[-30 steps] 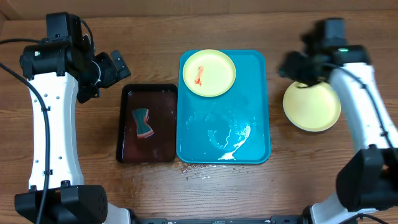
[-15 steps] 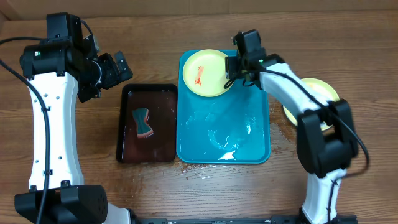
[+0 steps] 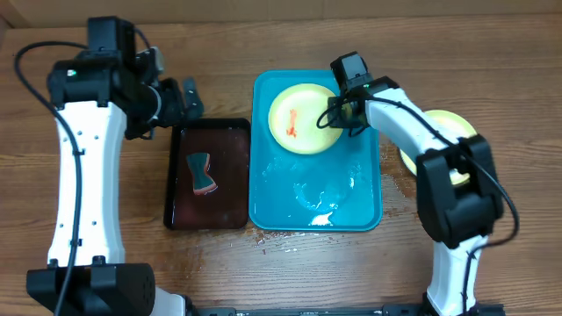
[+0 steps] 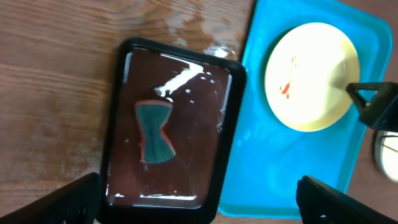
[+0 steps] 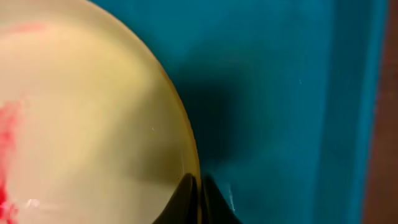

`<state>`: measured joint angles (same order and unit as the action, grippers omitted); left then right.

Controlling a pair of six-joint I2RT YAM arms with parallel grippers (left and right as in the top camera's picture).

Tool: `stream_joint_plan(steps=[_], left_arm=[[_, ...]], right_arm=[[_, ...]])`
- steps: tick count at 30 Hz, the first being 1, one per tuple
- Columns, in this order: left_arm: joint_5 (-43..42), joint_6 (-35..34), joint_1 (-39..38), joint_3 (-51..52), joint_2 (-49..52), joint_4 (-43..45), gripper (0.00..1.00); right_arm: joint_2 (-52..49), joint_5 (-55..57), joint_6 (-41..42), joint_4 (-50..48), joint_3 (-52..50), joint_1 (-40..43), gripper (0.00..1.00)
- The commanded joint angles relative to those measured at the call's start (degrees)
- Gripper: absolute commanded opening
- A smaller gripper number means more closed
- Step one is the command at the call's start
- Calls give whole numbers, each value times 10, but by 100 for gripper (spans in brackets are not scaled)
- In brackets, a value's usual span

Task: Clean dirty plates on tray and stack at the side
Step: 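Move right gripper to grip the edge of the remaining yellow plate, then grasp the sponge with the left gripper and lift it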

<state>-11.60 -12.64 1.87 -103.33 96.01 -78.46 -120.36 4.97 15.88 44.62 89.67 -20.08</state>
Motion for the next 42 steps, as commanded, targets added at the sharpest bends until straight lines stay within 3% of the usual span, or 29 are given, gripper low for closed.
stream_joint_plan(steps=[1,6,8,12,15,18,24,25,27,29,32,37,42], left_arm=[[16,30,-29,-8,-9,-10,100],[61,-13,-56,17,0,-33,98],[72,-31,-59,42,3,-33,97],[80,-57,-59,143,3,23,94],[85,-62,-59,231,4,99,82],[103,-78,-59,304,4,174,79],[145,-96,-59,384,34,271,61],[146,-99,-59,387,46,279,59],[146,-99,-59,388,79,291,54],[146,-99,-59,387,117,304,42],[133,-98,-59,384,155,307,4],[120,-95,-59,367,159,279,4],[119,-80,-61,303,124,212,4]], right_arm=[[84,14,34,69,1,5,4],[123,-6,70,219,-2,-2,4],[123,-35,73,231,-20,-3,4],[122,-72,117,170,-98,-5,4],[122,-118,131,87,-163,-5,4],[122,-137,151,31,-209,-4,4],[122,-137,157,19,-221,-1,4],[122,-137,157,19,-220,1,5],[125,-137,156,24,-218,4,17],[133,-137,154,33,-217,5,26],[155,-136,129,48,-217,6,30],[200,-129,80,56,-217,6,33],[215,-105,81,56,-217,17,43]])
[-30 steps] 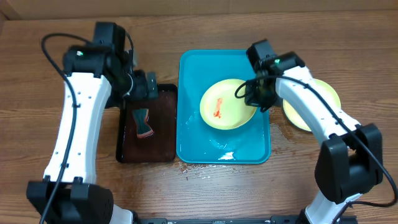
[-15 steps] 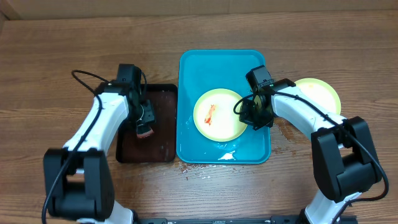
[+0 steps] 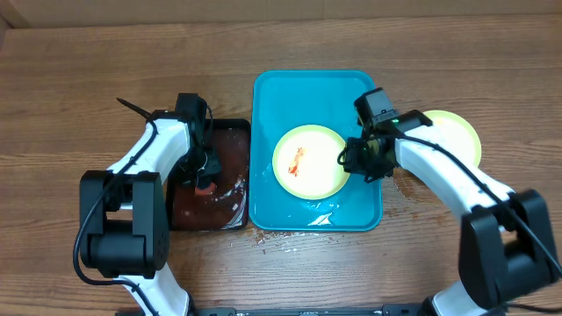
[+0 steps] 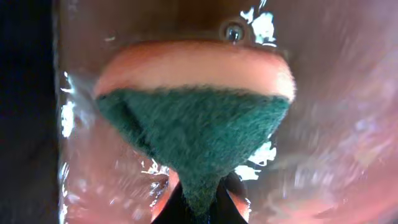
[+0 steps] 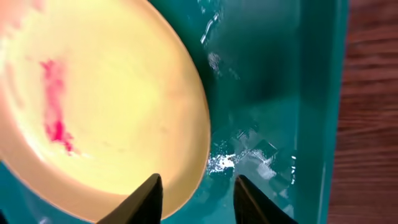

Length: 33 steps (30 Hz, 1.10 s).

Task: Clean dirty plates on tray and stack at the side
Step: 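Grasp the sponge with the left gripper and lift it, then scrub the yellow plate with the sponge while right gripper holds it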

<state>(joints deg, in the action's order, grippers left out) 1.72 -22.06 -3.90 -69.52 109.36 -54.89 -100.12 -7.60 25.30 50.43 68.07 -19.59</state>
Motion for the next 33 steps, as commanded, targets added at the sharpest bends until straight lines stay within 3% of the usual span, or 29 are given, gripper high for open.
stream_joint_plan(steps=[1,9,14,16,19,21,28,33], left_arm=[[-16,17,-4,-50,-17,-35,4],[-45,53,-67,-190,-46,-107,4],[-69,52,-124,-222,-46,-76,4],[-100,39,-146,-221,-42,-47,4],[-142,13,-173,-221,-25,-7,4],[-169,-3,-190,-221,-7,19,4],[-253,-55,-246,-221,97,90,4],[-267,-88,-269,-222,165,103,4]], right_arm=[[11,28,-14,-2,-2,15,43],[2,40,-14,-35,-15,21,47],[-27,1,-49,-103,-42,19,45],[-42,-7,-50,-114,-45,18,39],[-60,-7,-48,-126,-47,16,11],[-66,-7,-41,-128,-47,16,4],[-69,-6,-41,-123,-48,14,4],[-77,-6,-41,-125,-48,12,4]])
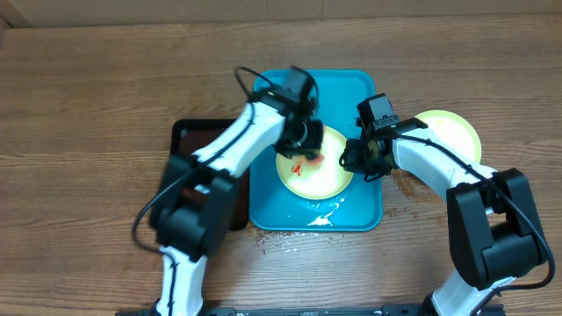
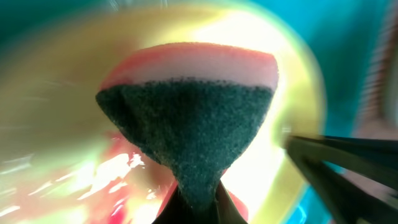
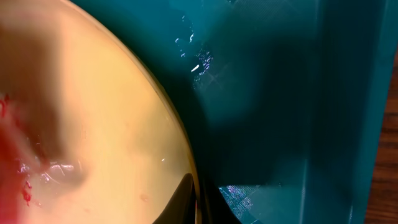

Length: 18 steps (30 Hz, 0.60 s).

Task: Clean dirty plates on tray and stack at the side
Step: 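Scrub the yellow plate with the sponge while right gripper holds it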

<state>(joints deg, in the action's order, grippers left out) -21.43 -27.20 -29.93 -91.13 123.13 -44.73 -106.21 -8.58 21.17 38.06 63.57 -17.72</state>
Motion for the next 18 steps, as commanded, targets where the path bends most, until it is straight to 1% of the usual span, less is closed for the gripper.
stream_joint_plan(steps=[1,3,4,7,10,12,15,18], left_arm=[[-35,-43,-10,-5,39,-3,4],[-23,-55,-9,-6,52,-20,4],[-1,-61,-7,-6,55,-34,4],[104,-80,1,-19,54,-93,4],[191,-78,7,-46,54,-146,4],[244,-64,8,-56,55,-170,4],[294,-28,8,-56,56,-186,4],[304,-12,8,-56,59,-195,4]], right_arm=[[-16,3,0,-1,-3,-7,4],[-17,3,0,-1,-3,-7,4],[-17,3,0,-1,-3,-7,4],[-17,3,0,-1,-3,-7,4],[-17,3,0,-1,-3,-7,4],[-17,3,0,-1,-3,-7,4],[-17,3,0,-1,-3,-7,4],[-17,3,0,-1,-3,-7,4]])
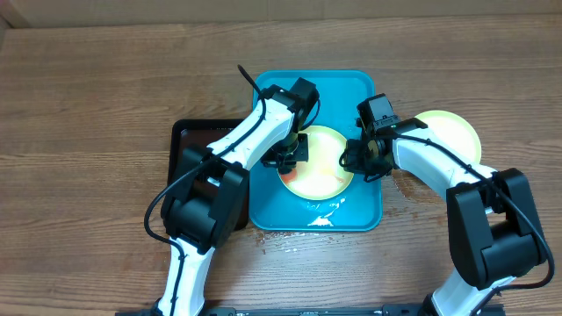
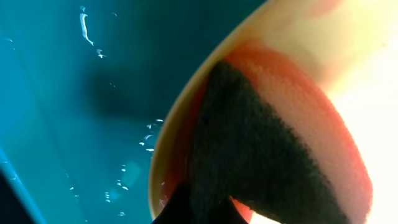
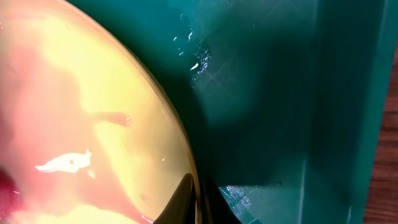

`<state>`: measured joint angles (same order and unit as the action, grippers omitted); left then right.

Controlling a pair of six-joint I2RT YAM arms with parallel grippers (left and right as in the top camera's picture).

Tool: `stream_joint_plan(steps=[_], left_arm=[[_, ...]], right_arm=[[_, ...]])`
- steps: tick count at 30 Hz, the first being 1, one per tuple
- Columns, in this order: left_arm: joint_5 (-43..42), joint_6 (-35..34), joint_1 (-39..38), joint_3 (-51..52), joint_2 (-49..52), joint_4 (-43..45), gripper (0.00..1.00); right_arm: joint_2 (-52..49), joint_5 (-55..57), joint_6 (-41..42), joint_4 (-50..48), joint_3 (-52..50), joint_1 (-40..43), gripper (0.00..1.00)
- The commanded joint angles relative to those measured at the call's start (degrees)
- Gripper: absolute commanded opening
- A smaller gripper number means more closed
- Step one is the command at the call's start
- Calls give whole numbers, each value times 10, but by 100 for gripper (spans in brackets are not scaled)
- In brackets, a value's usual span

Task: Clean dirty plates on tray and stack at the side
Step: 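Scrub the yellow plate with the sponge while right gripper holds it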

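Note:
A yellow plate (image 1: 320,167) lies in the teal tray (image 1: 351,88), smeared with thinned red stain (image 3: 56,180). My left gripper (image 1: 288,156) is shut on the green-and-pink sponge (image 2: 261,143), which presses on the plate's left rim (image 2: 163,155). My right gripper (image 1: 356,158) is shut on the plate's right rim (image 3: 186,155). A second yellow plate (image 1: 452,132) lies on the table right of the tray.
The dark tray of water (image 1: 189,145) sits left of the teal tray, mostly under my left arm. Water drops lie on the teal tray floor (image 2: 93,93) and on the table by its front edge (image 1: 299,239).
The sponge has moved from the middle of the plate to its left rim. The red mark is now spread into a thin smear. My right gripper has kept its hold.
At first the sponge lay in the dark tray, my left gripper open above, my right gripper shut on the stained plate at the tray's back. Then the plate sat mid-tray, right gripper open, left shut on the sponge. Then the sponge was on the held plate, now at its rim.

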<state>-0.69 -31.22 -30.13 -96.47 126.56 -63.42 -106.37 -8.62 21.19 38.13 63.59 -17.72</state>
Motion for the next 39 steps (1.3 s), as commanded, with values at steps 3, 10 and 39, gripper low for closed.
stream_joint_plan(steps=[3,10,39], left_arm=[[33,48,9,-3,25,14,4],[-241,59,5,4,26,133,4],[-184,131,79,-10,12,-33,4]], right_arm=[[-16,4,0,-1,-3,-7,4],[-16,4,0,1,-3,-7,4],[-16,4,0,11,-3,-7,4]])
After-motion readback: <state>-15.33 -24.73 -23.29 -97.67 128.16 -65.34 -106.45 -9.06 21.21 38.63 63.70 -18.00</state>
